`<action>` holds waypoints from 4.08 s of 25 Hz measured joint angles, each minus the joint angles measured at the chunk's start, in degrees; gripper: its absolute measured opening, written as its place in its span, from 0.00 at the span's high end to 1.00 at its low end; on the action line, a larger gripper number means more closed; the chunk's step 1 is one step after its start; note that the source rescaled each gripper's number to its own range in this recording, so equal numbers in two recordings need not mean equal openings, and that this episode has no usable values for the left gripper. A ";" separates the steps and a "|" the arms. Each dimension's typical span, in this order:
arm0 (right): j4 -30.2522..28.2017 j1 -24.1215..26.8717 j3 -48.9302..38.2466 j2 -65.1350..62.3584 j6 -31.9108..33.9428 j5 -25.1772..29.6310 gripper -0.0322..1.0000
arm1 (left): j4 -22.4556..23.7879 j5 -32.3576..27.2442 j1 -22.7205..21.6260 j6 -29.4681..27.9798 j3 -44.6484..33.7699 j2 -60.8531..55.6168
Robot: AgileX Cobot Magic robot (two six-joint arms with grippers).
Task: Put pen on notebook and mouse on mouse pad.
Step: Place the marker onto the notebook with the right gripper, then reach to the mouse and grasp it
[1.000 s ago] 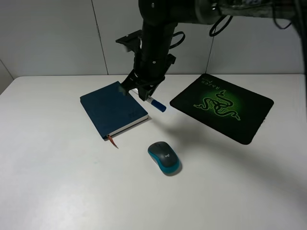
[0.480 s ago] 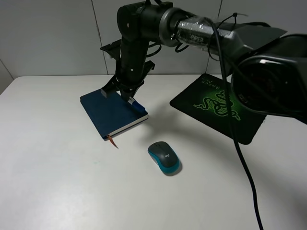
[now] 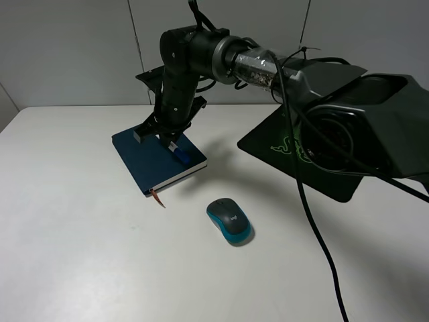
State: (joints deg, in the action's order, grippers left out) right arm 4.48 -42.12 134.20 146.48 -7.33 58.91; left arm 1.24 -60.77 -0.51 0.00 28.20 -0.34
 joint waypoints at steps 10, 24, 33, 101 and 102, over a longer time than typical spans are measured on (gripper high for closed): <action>0.42 0.00 0.04 1.98 0.24 -3.34 0.97 | 0.00 0.00 0.00 0.00 0.00 0.00; 0.73 0.00 0.19 3.47 0.24 -4.16 0.97 | 0.00 0.00 0.00 0.00 0.00 0.00; 0.75 0.00 0.19 3.65 0.19 -4.16 0.54 | 0.00 0.00 0.00 0.00 0.00 0.00; -0.32 0.00 -57.92 -32.79 10.88 -5.88 0.00 | 0.00 0.00 0.00 0.00 0.00 0.00; -0.32 0.00 -58.45 -33.24 11.26 -6.61 0.00 | 0.00 0.00 0.00 0.00 0.00 0.00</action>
State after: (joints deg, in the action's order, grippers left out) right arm 4.16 -42.12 75.76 113.24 3.93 52.31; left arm 1.24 -60.77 -0.51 0.00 28.20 -0.34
